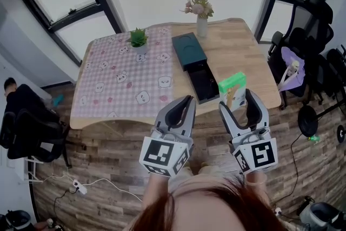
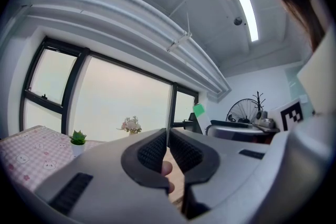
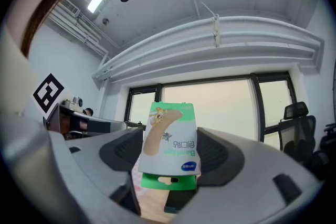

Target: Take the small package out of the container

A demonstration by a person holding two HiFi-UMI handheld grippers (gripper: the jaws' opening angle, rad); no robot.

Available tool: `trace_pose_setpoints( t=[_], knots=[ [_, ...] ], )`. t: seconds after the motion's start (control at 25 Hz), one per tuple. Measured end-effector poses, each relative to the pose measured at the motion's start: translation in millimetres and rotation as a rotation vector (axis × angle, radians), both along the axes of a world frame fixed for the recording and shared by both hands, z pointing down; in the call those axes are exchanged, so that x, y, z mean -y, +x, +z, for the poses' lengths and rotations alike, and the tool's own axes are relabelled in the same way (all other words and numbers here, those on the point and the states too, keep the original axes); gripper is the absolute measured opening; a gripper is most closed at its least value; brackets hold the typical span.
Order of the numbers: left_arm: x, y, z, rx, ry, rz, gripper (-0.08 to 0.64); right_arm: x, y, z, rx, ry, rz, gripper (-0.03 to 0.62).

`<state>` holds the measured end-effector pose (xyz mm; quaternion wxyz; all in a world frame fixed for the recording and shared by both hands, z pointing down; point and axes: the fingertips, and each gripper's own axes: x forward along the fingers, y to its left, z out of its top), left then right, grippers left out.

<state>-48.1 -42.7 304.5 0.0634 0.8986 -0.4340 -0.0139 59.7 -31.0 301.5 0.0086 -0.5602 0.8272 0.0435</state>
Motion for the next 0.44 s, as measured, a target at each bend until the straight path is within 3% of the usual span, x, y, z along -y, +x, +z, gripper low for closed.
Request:
trace_pose_setpoints(
  t=[0.44],
  knots=[
    [-6,17,3,0.031,-0.007,-0.017,0.02,1,22,4,0.017,-0.004,-0.004,0.318]
  ],
)
